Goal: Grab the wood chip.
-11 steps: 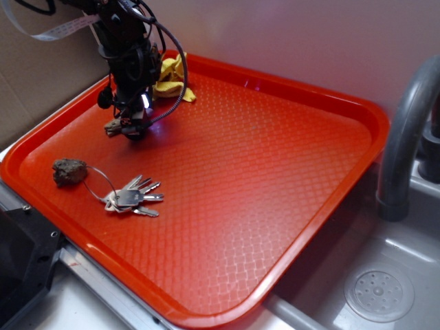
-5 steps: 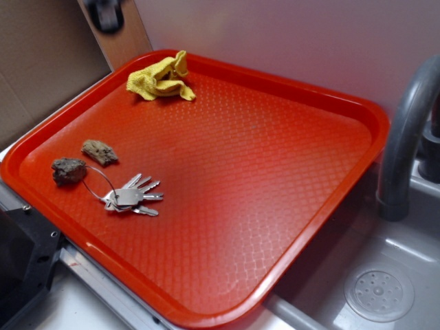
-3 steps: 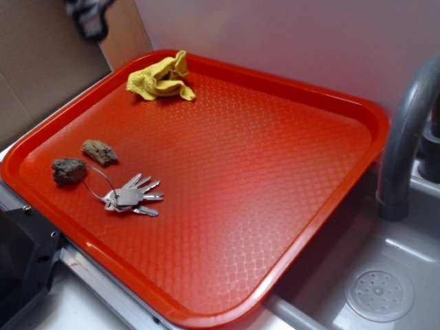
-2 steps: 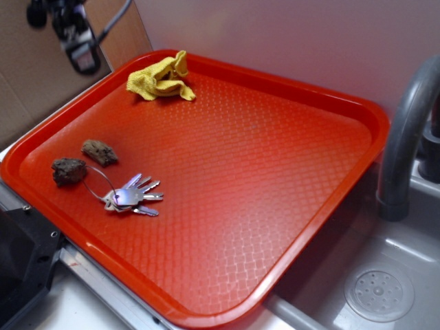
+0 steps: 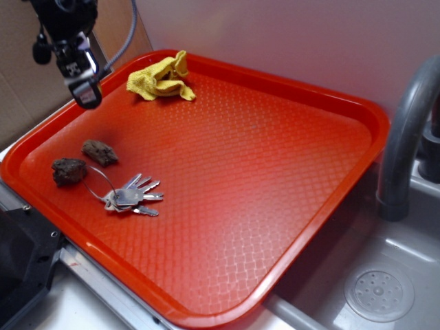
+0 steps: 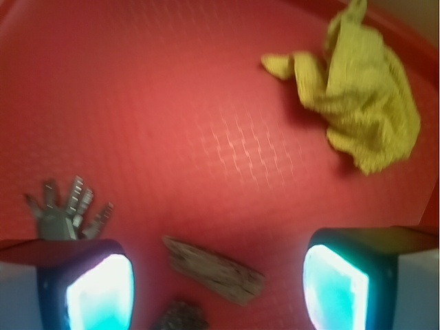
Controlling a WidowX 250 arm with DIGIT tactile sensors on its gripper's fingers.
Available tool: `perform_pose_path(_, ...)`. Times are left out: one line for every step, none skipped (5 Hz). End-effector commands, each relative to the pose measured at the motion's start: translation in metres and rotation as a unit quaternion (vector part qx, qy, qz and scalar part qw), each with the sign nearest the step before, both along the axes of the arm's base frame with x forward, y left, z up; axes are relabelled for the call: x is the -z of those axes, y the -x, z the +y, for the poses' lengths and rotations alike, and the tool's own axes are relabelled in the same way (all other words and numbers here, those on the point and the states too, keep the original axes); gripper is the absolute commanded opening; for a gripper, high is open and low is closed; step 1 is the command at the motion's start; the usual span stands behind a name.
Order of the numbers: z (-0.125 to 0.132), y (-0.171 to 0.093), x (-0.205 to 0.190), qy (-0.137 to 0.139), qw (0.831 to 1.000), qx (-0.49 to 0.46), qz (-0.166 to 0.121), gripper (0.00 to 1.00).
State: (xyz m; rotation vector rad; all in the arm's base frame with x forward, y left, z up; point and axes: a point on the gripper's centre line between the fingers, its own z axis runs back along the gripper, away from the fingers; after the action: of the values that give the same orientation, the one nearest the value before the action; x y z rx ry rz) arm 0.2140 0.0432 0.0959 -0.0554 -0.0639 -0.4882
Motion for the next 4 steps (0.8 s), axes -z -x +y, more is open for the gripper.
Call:
perform_pose_path(0.003,0.001,0.014,-0.055,0.998,0.022,-0.014,1.00)
perform_pose_path(0.008,0.013,0.026,-0.045,0.996,0.077,-0.018,1.00)
perform_pose_path(0.008,0.023,0.032,-0.024,0.992,0.116,-0.036,1.00)
perform_pose_path(0.002,0.021,0.043,-0.023,0.992,0.115,-0.046,1.00)
